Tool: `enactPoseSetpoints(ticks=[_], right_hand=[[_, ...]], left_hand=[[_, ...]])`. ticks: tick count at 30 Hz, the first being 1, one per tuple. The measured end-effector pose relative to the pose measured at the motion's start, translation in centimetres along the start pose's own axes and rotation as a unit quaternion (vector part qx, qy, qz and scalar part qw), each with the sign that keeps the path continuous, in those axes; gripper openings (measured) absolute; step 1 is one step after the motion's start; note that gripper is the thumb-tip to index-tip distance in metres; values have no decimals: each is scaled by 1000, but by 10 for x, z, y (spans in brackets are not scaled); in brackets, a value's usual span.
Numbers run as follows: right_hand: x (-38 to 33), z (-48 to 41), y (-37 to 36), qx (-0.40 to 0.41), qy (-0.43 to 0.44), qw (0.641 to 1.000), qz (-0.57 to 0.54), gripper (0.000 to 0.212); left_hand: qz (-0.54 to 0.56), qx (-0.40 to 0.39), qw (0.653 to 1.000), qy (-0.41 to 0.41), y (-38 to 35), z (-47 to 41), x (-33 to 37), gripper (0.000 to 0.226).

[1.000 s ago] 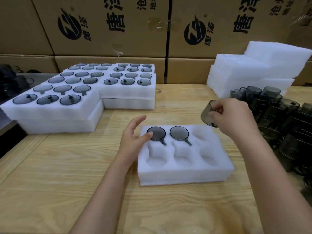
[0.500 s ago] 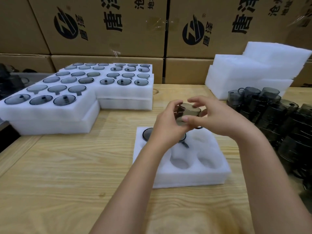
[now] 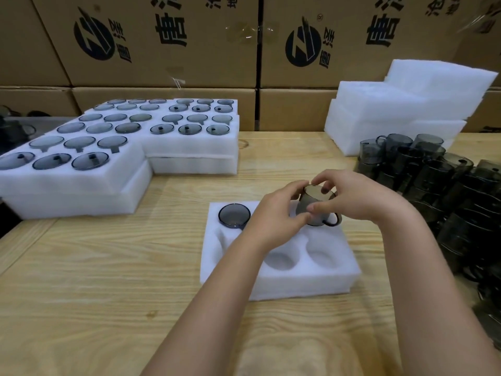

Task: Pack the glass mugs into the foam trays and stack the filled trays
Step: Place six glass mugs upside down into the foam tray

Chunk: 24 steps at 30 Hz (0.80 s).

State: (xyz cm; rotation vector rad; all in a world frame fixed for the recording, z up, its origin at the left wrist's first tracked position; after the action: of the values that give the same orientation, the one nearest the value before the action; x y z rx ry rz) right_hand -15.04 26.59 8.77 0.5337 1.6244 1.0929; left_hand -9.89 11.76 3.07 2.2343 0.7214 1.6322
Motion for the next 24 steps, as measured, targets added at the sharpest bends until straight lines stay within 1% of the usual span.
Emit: enactPoseSetpoints(ticks=[3,5,8,9,12,14,16,17,18,20,22,24], right_hand=[[1,-1,-2,-5,0,1000,10,59],[0,-3,-7,-14,6,1000,25,60],[0,-6,-12,-16,25,998,54,57],[1,-7,-13,-15,31,998,49,55],[1,-9,-19,-12,36,998,-50,48],[-4,-8,-28,-34,47,990,-129,37],[-6,-10,-37,-43,67,985,-153,40],[-4,-13,-41,-41,76,987,-132,45],[-1,-15,-46,-44,78,993,-81,48],[6,-17,-59,-54,52,996,55,51],[9,-13,-67,-51,18,988,142,52],[7,-10,-70,-57,4,980,192,57]], left_hand=[[-7,-3,1000,8,-1,3,1,58],[-9,-2,1000,8,0,5,4,53],[5,-13,1000,-16,2,9,13,52],[17,-19,999,-22,3,10,16,52],[16,-25,999,-28,1,11,16,51],[-2,-30,999,-19,-1,10,13,63],[28,-23,999,-4,-1,8,10,77],[55,-7,998,-4,0,7,9,78],[75,14,997,-3,0,6,7,76],[83,41,996,5,0,5,6,67],[45,27,999,13,-3,4,7,53],[-54,-4,998,-17,-5,5,13,39]])
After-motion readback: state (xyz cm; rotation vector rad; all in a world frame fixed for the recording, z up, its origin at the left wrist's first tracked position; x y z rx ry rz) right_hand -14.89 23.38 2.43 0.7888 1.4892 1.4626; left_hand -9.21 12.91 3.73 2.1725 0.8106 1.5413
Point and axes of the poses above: each hand's wrist, its own z-axis away from the middle knuckle, its own y-axis out of the back of the hand, x = y × z, the point moved 2 cm from there along -z, towards the middle knuckle, and after that the axes turned 5 degrees about x, right-handed, at the moved point
